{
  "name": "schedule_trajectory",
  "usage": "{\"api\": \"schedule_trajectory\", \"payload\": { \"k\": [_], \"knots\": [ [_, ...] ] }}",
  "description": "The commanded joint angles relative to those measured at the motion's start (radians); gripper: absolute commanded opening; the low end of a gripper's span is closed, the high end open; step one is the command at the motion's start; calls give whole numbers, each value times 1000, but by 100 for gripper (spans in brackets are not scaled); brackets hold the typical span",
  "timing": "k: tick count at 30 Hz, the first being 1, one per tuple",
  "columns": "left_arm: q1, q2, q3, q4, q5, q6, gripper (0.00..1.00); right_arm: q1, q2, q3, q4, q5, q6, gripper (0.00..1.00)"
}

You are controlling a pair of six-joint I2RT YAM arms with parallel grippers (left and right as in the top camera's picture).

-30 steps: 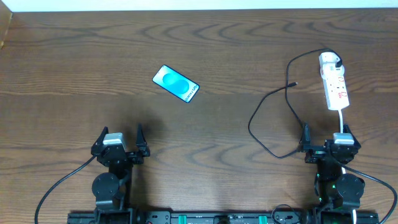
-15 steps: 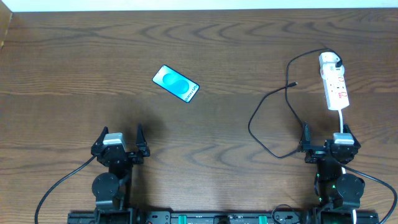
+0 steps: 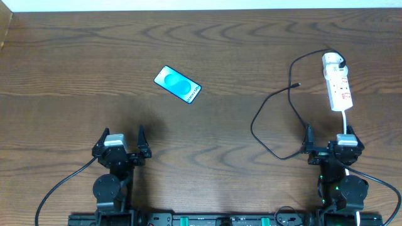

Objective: Plug charger to phone and switch on socket

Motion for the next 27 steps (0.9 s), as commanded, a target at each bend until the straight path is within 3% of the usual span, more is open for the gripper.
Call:
{"api": "schedule_trajectory", "payload": {
  "k": [1, 9, 24, 27],
  "knots": [
    [5, -1, -26, -23, -3, 14, 91, -2, -5, -1, -5, -2, -8, 99],
    [5, -1, -26, 27, -2, 14, 92, -2, -5, -1, -5, -1, -8, 99],
    [5, -1, -25, 554, -3, 14, 91, -2, -5, -1, -5, -1, -8, 99],
    [5, -1, -26, 593, -2, 14, 92, -2, -5, -1, -5, -1, -8, 99]
  ]
}}
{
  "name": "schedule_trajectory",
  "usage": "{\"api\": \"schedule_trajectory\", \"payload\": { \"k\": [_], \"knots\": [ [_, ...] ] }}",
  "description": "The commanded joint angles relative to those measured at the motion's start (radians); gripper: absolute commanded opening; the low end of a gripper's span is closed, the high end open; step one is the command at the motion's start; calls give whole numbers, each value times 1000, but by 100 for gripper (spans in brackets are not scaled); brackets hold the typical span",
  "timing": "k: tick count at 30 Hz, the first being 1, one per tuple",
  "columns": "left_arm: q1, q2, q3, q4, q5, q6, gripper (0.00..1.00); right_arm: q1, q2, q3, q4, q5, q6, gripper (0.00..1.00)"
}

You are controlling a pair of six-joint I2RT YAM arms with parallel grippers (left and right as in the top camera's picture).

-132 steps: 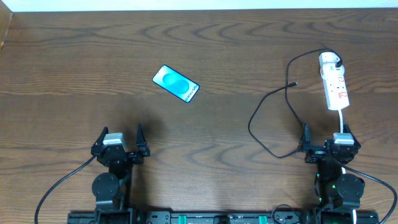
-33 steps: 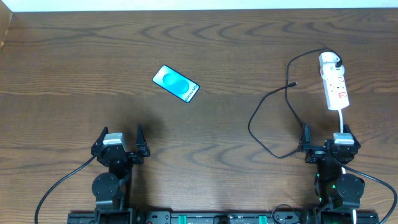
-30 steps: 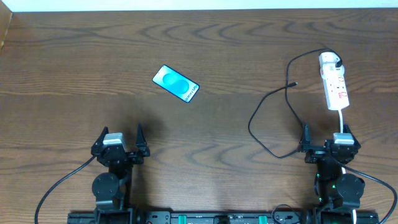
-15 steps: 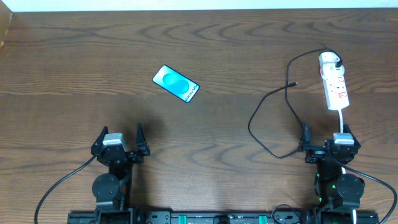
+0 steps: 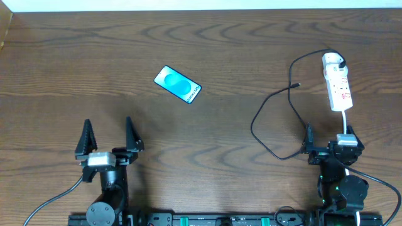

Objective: Plug charger to phone and switch on socket
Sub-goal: 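Raise the left arm and move the left gripper over the blue phone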

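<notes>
The phone, its screen blue, lies at an angle on the wooden table left of centre. At the far right lies a white power strip with a white charger plug in its far end. From the plug a black cable loops across the table, and its free connector end rests left of the strip. My left gripper is open wide near the front edge, well short of the phone. Below the strip, my right gripper is open with nothing in it.
The power strip's own white cord runs toward the front edge, right beside my right gripper. A pale wall edge bounds the table at the back. Both arm bases sit on a rail along the front.
My left gripper has moved to the left and a little toward the back of the table, and its fingers stand wider apart. The right arm, phone, cable and strip are unchanged.
</notes>
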Motion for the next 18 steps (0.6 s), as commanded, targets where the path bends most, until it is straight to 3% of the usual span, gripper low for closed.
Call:
{"api": "schedule_trajectory", "payload": {
  "k": [1, 10, 18],
  "knots": [
    [5, -3, -2, 13, -2, 13, 91, -2, -5, -1, -5, -1, -9, 99],
    [5, 39, 101, -61, -3, 13, 92, -2, -5, -1, -5, -1, -9, 99],
    [5, 293, 375, -288, -2, 10, 92, -2, -5, -1, -5, -1, -9, 99]
  ]
}}
